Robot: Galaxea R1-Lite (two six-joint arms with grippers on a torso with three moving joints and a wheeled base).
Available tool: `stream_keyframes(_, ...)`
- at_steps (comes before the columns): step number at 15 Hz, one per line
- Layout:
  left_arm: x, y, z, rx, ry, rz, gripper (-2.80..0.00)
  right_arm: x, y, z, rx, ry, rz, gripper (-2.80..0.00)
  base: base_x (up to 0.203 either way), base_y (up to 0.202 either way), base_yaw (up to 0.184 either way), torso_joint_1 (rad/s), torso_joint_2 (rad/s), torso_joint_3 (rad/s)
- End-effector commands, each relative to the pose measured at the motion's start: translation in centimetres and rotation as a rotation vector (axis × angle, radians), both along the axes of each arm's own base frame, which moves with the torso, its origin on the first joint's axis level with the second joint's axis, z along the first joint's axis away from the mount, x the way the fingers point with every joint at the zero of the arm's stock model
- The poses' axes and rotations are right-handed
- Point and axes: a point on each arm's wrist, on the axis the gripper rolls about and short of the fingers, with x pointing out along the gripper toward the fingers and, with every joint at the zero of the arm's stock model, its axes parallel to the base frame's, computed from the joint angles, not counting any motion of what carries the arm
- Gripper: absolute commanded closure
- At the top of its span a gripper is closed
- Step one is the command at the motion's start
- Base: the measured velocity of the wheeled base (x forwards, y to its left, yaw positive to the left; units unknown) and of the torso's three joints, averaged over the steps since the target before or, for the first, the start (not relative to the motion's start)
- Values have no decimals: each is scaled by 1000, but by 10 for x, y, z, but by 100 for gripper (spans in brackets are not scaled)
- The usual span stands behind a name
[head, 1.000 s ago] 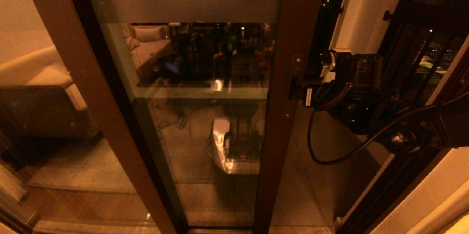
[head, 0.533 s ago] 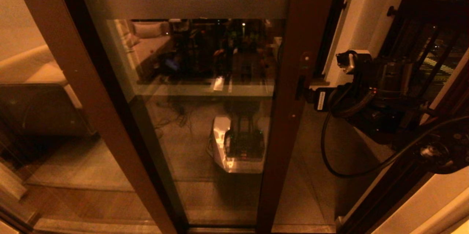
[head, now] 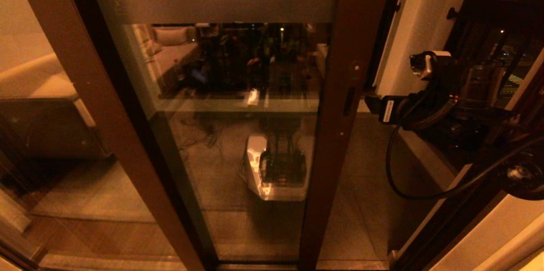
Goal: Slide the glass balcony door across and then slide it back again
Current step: Close the slid door
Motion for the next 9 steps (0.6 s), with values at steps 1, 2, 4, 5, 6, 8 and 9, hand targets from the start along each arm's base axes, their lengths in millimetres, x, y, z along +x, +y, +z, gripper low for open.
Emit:
stream_keyframes(1,0,0,0,0,0,0,0,-11,-2,8,8,-25,7,-280,0,0,0,0,0,0)
stream_keyframes(2,0,0,0,0,0,0,0,-19,-4,11,2,-30,13,-280,0,0,0,0,0,0)
stream_keyframes(4,0,0,0,0,0,0,0,-44,-5,21,-16,-58,43,-280,0,0,0,0,0,0)
stream_keyframes(5,0,0,0,0,0,0,0,-55,-5,28,-12,-81,62,-280,0,0,0,0,0,0)
stream_keyframes(6,0,0,0,0,0,0,0,-65,-4,36,-6,-101,79,-280,0,0,0,0,0,0)
stream_keyframes(8,0,0,0,0,0,-1,0,-82,1,44,-20,-67,122,-280,0,0,0,0,0,0)
stream_keyframes(9,0,0,0,0,0,-1,0,-85,3,48,-37,-23,104,-280,0,0,0,0,0,0)
